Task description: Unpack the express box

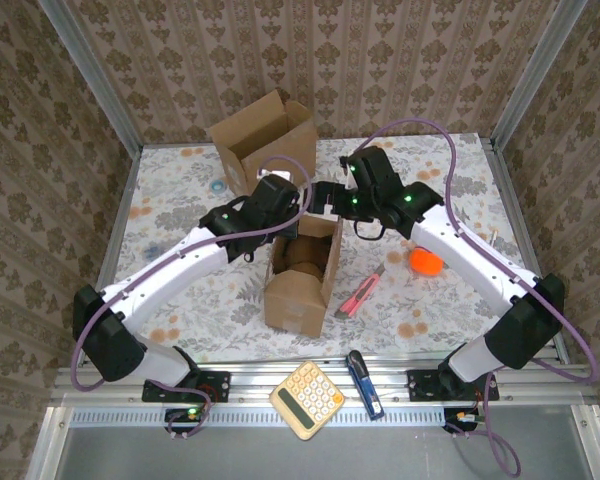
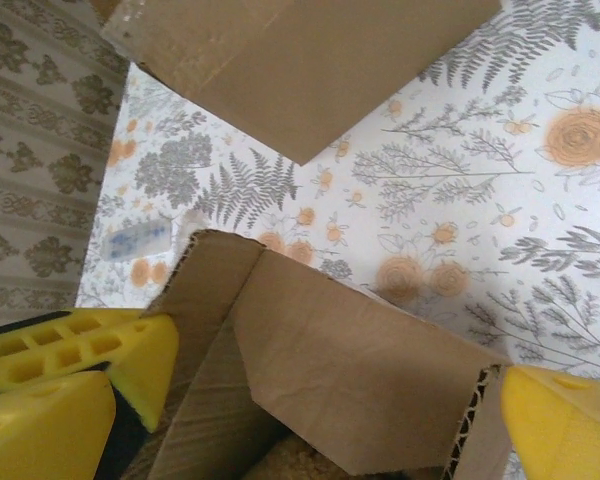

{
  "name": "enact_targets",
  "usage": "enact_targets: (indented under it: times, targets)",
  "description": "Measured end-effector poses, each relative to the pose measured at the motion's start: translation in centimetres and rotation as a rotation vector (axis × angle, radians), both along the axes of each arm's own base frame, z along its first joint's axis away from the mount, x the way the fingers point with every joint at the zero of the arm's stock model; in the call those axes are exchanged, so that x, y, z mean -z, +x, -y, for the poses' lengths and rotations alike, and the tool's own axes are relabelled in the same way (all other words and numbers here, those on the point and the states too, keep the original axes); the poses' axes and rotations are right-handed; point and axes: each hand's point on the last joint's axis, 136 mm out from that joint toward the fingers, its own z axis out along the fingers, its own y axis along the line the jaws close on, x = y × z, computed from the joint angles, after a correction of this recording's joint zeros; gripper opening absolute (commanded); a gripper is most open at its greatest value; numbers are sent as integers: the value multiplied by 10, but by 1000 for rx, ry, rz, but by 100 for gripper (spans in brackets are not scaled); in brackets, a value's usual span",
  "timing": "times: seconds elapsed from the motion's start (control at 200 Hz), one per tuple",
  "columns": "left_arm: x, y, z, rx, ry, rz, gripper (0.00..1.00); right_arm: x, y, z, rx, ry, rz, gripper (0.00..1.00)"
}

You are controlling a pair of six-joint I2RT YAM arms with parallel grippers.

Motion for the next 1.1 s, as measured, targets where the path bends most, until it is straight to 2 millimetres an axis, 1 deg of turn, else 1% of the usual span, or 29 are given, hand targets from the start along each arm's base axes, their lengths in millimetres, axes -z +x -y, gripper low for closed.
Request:
enact_targets:
  times: [0.18,0.275,0.4,0.475,0.6,0.68,0.78,0.895,1.005,1.1]
  targets:
    - [6,2,-2,-25,-14,-11,0,15,-11,11,10,-75,-50,98]
    - [8,4,-4,-39,-23,-13,0,20,-25,15,6,-123,-69,98]
    - [8,6,-6,-55,-38,-10,0,20,-43,18,-9,-153,-74,98]
    - [7,7,-8,-63,-48,-7,0,21,-51,17,-21,-167,-77,98]
    - [7,6,-8,-68,-53,-7,0,25,-57,11,-33,-186,-81,97]
    - [7,6,-8,-69,-56,-7,0,33,-60,4,-47,-208,-92,95]
    - [7,7,-8,-70,-59,-5,0,49,-64,-1,-56,-261,-121,91]
    - [7,7,-7,-71,-63,-4,0,69,-66,1,-48,-338,-160,84]
    - [8,7,-7,-73,-64,-4,0,75,-67,6,-39,-376,-174,73]
    - [7,5,-10,-73,-68,-2,0,75,-65,16,-5,-427,-169,64]
